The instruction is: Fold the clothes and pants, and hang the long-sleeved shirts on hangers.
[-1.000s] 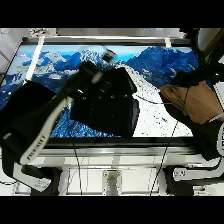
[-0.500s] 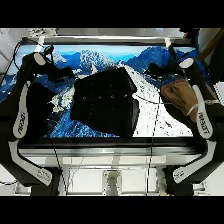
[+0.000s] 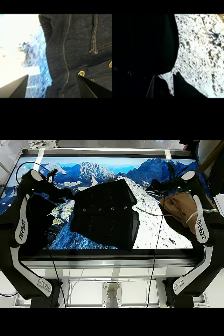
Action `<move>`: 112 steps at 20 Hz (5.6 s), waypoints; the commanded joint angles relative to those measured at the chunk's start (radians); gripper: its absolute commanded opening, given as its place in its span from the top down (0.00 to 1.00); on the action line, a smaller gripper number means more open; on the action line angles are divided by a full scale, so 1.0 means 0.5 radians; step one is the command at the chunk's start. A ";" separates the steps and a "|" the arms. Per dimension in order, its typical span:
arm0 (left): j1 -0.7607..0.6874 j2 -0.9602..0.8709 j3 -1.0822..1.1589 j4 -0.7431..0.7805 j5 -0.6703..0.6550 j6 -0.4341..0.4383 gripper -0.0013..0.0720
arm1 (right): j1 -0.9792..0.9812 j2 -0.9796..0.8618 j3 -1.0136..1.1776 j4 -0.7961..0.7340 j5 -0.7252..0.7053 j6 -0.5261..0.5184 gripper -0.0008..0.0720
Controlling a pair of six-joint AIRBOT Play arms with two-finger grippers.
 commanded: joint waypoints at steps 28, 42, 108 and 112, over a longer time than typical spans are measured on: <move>0.090 -0.185 -0.001 -0.464 0.323 0.174 0.26 | 0.182 -0.191 0.066 -0.017 -0.143 0.023 0.62; -0.184 -0.370 -0.001 -0.542 0.266 0.307 0.95 | 0.147 -0.189 0.066 -0.100 -0.077 0.021 0.62; -0.214 0.222 -0.571 -0.264 0.324 0.155 0.50 | 0.288 -0.764 0.658 -0.011 -0.111 -0.042 0.48; -0.214 0.222 -0.571 -0.264 0.324 0.155 0.50 | 0.333 -0.838 0.658 0.037 -0.131 -0.042 0.48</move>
